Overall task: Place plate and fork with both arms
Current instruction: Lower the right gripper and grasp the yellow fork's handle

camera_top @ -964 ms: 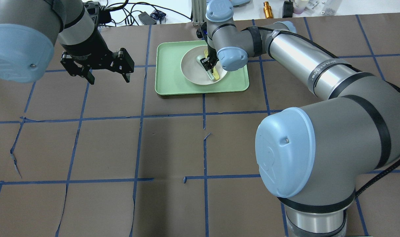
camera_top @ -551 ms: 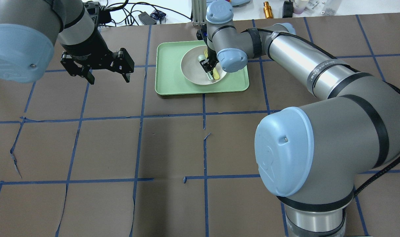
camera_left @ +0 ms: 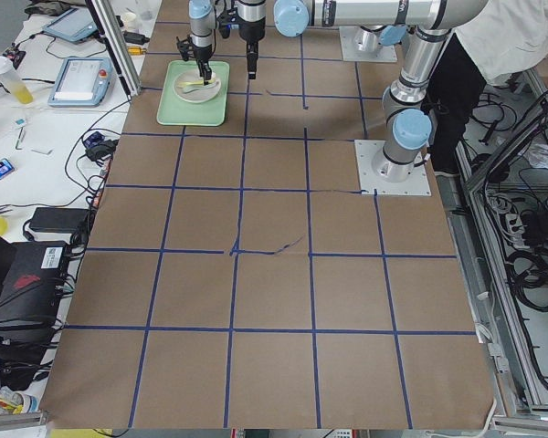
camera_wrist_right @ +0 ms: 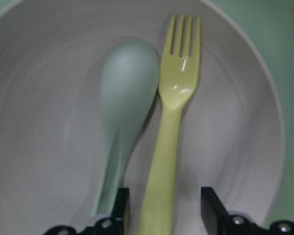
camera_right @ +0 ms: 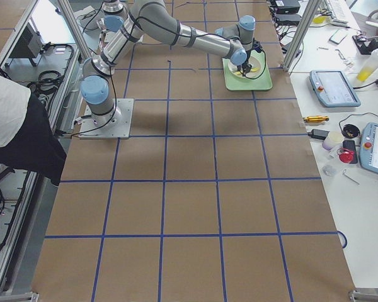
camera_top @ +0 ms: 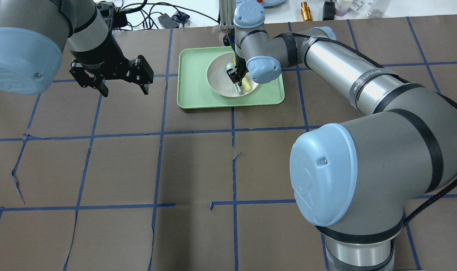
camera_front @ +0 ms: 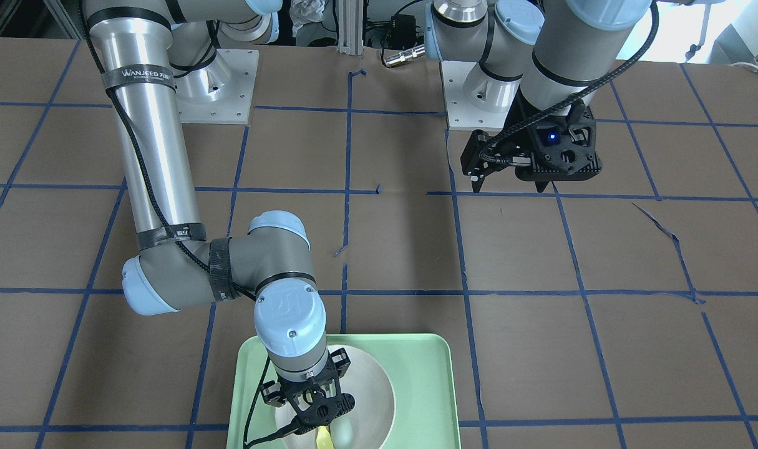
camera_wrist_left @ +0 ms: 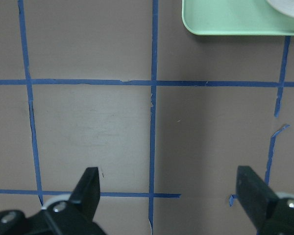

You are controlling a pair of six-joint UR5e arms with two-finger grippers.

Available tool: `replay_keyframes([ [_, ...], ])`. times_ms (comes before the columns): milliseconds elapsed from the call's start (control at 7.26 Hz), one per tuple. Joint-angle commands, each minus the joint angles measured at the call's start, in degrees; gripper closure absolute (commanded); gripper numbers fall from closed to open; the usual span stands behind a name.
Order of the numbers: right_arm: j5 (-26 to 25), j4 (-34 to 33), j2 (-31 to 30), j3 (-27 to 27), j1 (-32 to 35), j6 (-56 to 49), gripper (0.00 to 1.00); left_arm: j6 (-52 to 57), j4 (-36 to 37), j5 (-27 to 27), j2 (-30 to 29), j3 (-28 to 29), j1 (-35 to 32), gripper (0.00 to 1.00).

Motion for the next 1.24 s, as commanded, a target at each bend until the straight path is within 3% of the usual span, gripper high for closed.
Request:
replay_keyframes([
  [0, -0.14, 0.0, 0.07, 0.3, 0.2, 0.14, 0.71, 0.0, 0.0, 0.0, -0.01, -0.01, 0.04, 0.0],
  [413, -0.14, 0.09, -0.1, 0.57, 0.2, 0.14, 0.93, 0.0, 0.0, 0.0, -0.1, -0.01, -0.04, 0.0],
  [689, -0.05, 1.31, -0.97, 0.48, 0.2, 0.23, 0.94, 0.0, 0.0, 0.0, -0.19, -0.01, 0.04, 0.0],
  [1102, -0.31, 5.36, -7.21, 1.0, 0.2, 1.8, 0.95, 0.0, 0.0, 0.0, -0.1, -0.01, -0.04, 0.0],
])
